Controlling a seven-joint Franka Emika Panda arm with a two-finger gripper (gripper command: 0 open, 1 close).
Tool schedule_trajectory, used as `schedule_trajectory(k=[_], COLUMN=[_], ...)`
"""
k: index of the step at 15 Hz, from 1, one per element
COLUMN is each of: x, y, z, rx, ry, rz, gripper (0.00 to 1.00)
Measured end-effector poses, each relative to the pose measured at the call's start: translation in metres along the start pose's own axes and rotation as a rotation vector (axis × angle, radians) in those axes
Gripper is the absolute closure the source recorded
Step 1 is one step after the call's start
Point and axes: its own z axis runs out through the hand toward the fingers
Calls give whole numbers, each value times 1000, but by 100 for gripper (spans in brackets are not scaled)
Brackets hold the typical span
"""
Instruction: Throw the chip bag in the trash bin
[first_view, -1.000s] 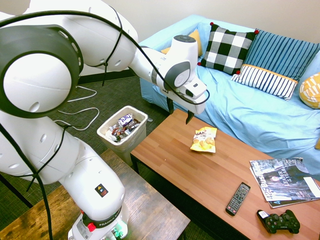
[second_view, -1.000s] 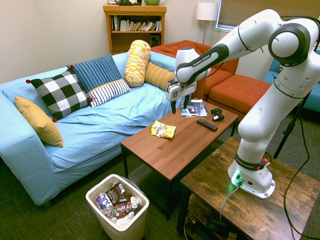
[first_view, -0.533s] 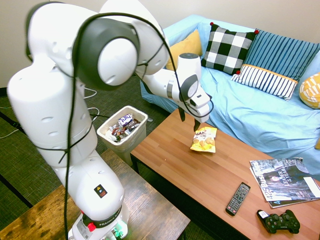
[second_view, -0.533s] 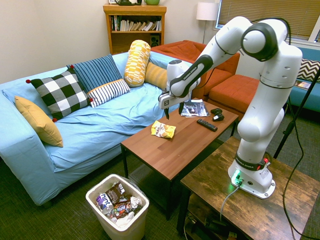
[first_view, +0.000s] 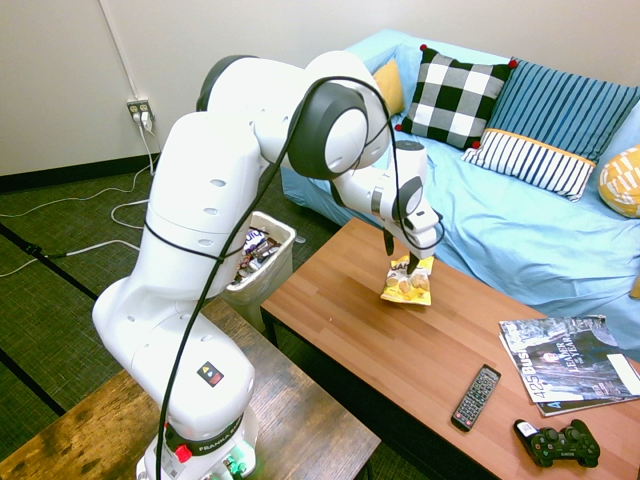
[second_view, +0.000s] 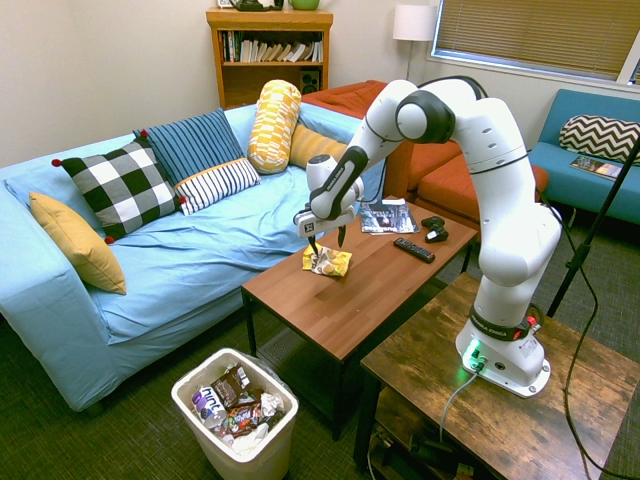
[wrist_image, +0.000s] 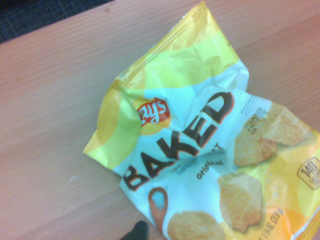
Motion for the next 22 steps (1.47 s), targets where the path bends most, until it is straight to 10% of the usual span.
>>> schedule_trajectory(k=[5, 6, 22], x=[9, 9, 11], y=[-8, -9, -9], z=[48, 55, 71], rx=[-34, -36, -18], ry=[-30, -35, -110], rz=[14, 13, 10], gripper=[0, 100, 100])
